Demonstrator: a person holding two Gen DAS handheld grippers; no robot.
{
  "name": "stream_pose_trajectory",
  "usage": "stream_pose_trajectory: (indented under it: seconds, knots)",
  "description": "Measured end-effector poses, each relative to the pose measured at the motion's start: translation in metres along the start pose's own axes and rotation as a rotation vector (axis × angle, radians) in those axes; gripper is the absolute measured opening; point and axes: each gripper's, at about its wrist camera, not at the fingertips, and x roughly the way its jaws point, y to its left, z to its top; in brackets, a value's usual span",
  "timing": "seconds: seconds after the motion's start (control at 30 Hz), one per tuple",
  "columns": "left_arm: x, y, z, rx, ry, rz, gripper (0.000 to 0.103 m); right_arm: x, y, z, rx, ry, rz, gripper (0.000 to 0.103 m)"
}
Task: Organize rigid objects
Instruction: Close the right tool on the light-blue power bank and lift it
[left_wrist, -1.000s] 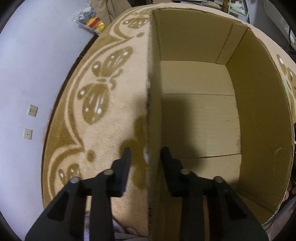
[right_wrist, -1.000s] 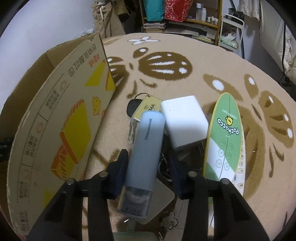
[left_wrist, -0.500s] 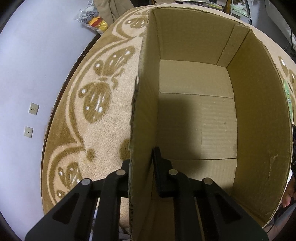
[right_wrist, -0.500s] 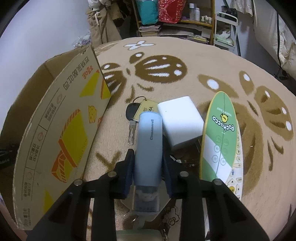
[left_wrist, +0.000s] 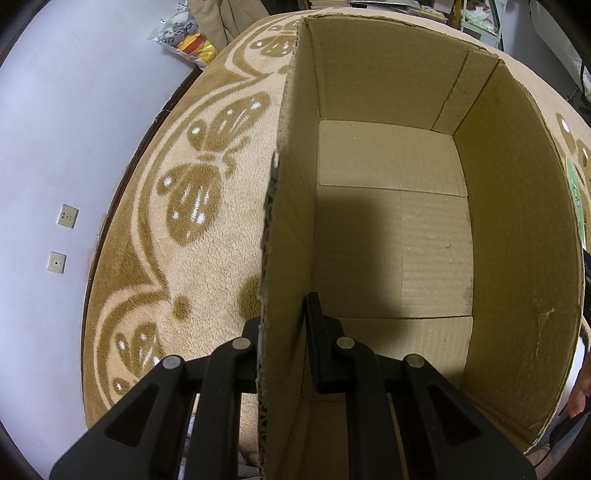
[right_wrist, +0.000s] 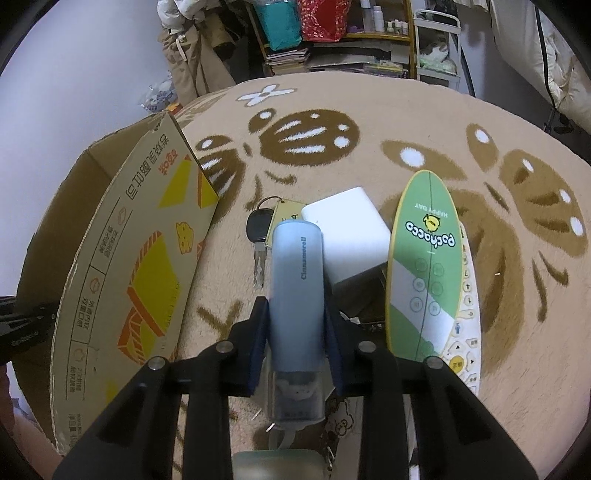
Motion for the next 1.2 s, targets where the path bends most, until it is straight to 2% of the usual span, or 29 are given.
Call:
stream_pose_trajectory:
  seconds: [0.23,0.53,0.8,1.0,1.2]
  knots:
    - [0.001,0.000,0.000,0.000,0.000,0.000,0.013,0.001,-0.002,-0.002,0.009,0.001,0.017,0.031]
    - [0.001,0.002,-0.001,-0.002,0.008,-0.003,0.013,0.008,-0.013,0.001,0.072,0.041,0.108,0.032]
    - [0.002,0.002,-0.001,-0.003,0.009,-0.004,0.013,0.008,-0.005,0.012,0.007,0.026,0.127,0.029]
    - [0.002,0.002,0.000,-0.004,0.009,-0.005,0.013,-0.007,0.007,0.011,-0.043,-0.014,0.045,0.029]
    - [0.002,0.001,0.000,0.003,0.007,0.002,0.012,-0.035,0.019,0.027,-0.061,-0.080,0.055,0.029]
